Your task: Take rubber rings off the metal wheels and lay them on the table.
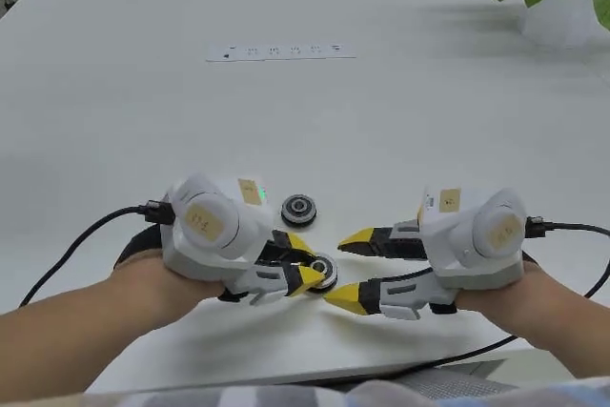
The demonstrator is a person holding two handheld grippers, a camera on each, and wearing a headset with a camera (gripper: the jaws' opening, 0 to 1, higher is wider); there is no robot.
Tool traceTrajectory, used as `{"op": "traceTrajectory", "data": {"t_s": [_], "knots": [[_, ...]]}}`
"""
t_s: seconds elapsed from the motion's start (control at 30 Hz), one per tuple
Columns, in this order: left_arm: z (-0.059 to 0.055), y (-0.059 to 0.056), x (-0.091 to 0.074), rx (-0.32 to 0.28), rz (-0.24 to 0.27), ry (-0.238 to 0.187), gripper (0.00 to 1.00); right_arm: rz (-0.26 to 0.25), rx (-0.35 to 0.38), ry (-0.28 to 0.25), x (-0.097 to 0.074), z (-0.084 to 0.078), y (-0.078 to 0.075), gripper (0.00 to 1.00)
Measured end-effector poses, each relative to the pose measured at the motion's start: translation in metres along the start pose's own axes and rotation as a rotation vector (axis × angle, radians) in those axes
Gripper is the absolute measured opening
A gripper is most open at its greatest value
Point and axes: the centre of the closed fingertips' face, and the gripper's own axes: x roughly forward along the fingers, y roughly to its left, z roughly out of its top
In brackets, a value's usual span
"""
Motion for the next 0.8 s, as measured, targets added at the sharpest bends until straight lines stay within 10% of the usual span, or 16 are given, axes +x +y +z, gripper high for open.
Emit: {"op": "traceTrajectory", "data": {"t_s": [0.8], "knots": [[0.000,0.000,0.001,-0.025,0.019,-0.019,0.14,-0.011,0.047,-0.021,0.012,0.000,0.002,0.26]]}}
